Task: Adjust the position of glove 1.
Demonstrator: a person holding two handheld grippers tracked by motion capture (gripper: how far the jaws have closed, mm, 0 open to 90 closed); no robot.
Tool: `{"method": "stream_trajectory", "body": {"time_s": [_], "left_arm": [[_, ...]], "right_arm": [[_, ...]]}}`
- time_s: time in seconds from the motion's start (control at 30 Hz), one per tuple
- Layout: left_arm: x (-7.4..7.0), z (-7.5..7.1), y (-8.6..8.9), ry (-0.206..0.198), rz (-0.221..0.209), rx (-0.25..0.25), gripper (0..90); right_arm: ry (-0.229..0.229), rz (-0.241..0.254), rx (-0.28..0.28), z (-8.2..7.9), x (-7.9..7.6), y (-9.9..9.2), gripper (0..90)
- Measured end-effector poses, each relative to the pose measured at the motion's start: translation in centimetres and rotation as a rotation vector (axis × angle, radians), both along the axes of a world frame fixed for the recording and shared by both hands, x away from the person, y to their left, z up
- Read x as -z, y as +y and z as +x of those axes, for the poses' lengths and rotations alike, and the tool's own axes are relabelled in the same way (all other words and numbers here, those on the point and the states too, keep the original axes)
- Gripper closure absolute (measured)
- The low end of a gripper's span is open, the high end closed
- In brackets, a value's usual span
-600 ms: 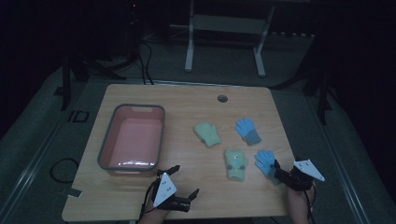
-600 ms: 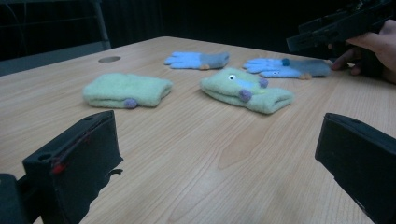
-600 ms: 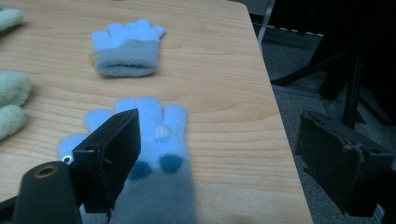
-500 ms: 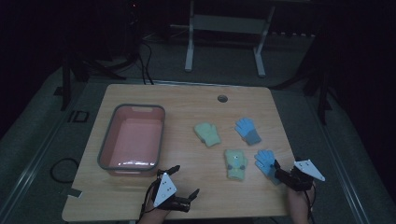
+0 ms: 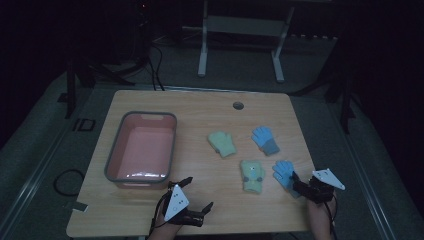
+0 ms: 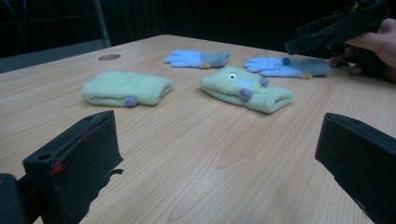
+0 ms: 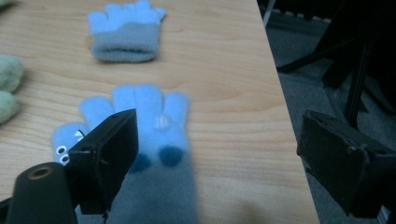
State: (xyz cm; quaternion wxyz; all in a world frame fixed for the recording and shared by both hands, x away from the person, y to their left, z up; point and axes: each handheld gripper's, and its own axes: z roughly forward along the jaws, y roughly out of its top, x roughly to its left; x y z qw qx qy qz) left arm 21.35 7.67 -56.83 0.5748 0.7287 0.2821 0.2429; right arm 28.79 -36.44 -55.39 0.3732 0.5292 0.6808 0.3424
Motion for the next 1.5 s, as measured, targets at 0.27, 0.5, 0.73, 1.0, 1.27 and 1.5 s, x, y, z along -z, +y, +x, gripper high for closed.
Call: {"method": "stream_trajectory", "body": {"time_s": [0.27,0.5,0.73,1.0,1.27,1.5], "left_arm": [[0.0,0.0,0.0,0.000,0.001,-0.010,0.0],[0.0,-0.1,-0.1,-0.003,0.001,-0.015,0.0],[0.0,0.0,-0.1,-0.003,0.002,-0.014,0.0],[0.0,-0.1,-0.1,-0.005,0.000,-0.012,0.0],[0.0,0.0,0.0,0.000,-0.006,-0.008,0.0],[0.0,0.0,0.0,-0.001,-0.004,-0.005,0.0]], "right_arm": [[0.131,0.067,-0.028,0.8,-2.2,-0.5,14.9],[0.115,0.131,-0.040,1.6,-6.4,-0.7,12.2],[0.066,0.159,-0.091,2.3,-9.9,0.0,14.6],[0.070,0.144,-0.162,3.9,-13.1,1.7,23.3],[0.067,0.111,-0.237,5.6,-15.6,4.5,23.4],[0.058,0.079,-0.317,6.9,-16.7,7.9,24.8]]}}
